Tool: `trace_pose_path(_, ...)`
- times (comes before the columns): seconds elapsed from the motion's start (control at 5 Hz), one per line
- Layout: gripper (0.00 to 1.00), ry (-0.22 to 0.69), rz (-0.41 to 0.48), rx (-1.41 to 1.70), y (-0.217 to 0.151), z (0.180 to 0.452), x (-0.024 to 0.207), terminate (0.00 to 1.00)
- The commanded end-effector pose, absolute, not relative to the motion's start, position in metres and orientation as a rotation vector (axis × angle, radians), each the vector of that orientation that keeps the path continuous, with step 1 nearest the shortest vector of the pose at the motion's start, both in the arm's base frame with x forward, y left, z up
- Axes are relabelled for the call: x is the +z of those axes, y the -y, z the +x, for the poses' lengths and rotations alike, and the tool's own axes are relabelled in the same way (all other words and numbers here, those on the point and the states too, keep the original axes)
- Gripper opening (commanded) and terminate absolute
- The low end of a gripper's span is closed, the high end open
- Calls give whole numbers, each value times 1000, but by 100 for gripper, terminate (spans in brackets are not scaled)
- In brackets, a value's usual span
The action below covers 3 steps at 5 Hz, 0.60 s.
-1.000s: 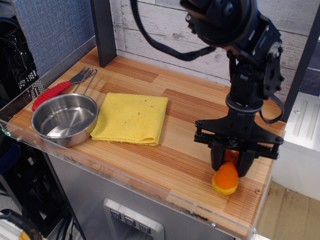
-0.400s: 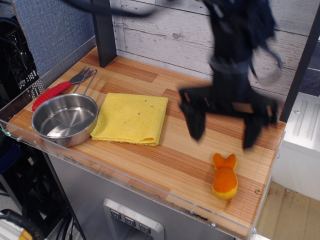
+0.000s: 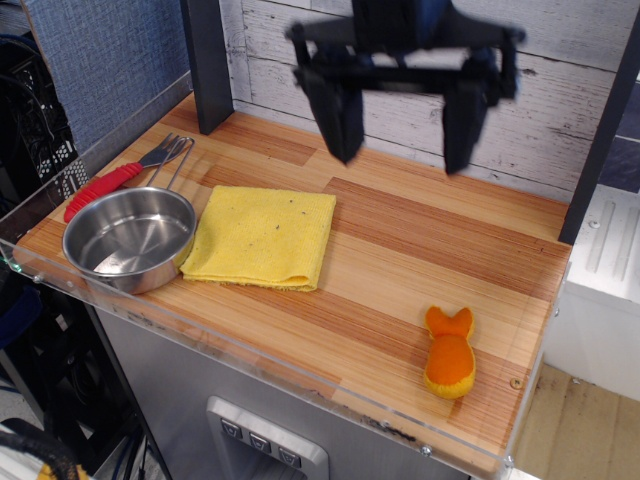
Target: Put the fish in the front right table corner
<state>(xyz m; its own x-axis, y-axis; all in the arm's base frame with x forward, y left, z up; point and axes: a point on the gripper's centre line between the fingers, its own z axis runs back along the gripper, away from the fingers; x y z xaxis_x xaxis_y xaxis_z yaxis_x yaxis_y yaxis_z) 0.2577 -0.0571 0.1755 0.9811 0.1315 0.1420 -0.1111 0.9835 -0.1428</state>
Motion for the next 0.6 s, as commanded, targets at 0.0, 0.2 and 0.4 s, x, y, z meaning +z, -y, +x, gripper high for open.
trace_pose_path(0.0,100,137,-112,-66,50,277,193,0)
trace_pose_path(0.2,100,137,-112,-66,50,277,193,0)
trace_pose_path(0.4,100,137,-112,-66,50,277,193,100)
